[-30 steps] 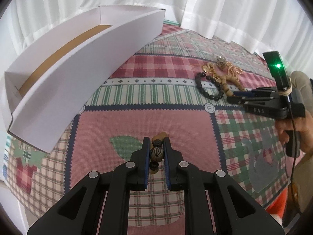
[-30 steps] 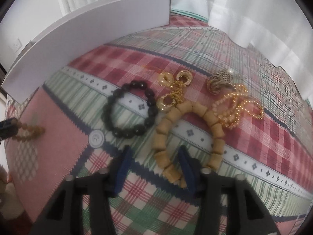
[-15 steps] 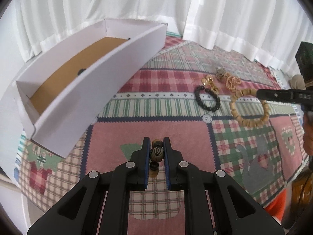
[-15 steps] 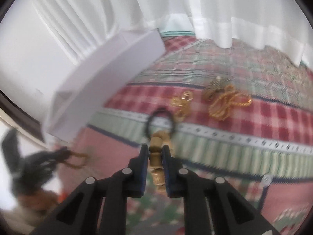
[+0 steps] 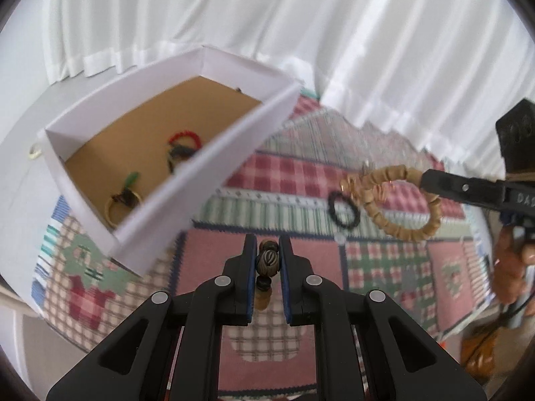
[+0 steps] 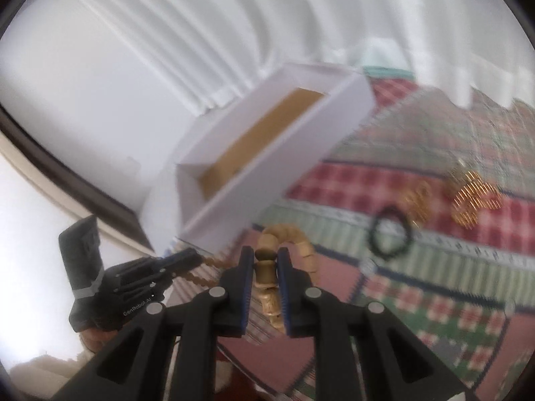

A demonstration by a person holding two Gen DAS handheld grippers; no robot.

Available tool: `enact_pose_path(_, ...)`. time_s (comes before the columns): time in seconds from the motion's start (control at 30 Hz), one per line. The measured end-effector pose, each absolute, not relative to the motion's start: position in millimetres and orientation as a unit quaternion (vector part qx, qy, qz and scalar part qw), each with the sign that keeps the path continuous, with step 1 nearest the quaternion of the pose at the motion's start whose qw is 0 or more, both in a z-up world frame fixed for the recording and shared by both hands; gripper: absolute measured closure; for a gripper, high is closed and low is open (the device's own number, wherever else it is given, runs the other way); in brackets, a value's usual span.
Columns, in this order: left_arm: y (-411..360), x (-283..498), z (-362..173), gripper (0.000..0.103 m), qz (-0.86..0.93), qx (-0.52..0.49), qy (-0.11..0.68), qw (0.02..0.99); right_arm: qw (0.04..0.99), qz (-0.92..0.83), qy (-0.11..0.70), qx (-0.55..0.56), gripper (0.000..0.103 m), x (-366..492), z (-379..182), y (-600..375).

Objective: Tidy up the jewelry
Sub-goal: 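Carry both bead bracelets over the white box and open both tools to drop them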

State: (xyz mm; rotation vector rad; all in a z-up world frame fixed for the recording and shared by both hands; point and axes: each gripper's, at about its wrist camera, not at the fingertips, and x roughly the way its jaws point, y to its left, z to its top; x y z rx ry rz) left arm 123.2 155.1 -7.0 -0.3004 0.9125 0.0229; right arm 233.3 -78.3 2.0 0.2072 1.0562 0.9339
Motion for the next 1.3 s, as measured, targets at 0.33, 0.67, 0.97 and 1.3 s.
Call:
enact_pose_path(0.33,272,185,13,0.092,0.119,-0.181,0.407,0.888,0.761,0.471,0.435,0.098,0.088,311,51,29)
enact_pose_path(0.67,344,250,-53,0.092,0.176,-0.207,0.447,0.852,0.762,0.452,0.463,0.03,0.088,396,-2,162)
enact_pose_path(0.97,365,269,-87,0.046,0.206,-0.197,0.47,0.835,0.736,0.468,0.489,-0.01,0.07,397,-55,250)
enact_pose_path(1.3,341,235,-44,0.023,0.22,-0.167,0.424,0.862,0.783,0.458,0.421,-0.02,0.051,365,-7,217)
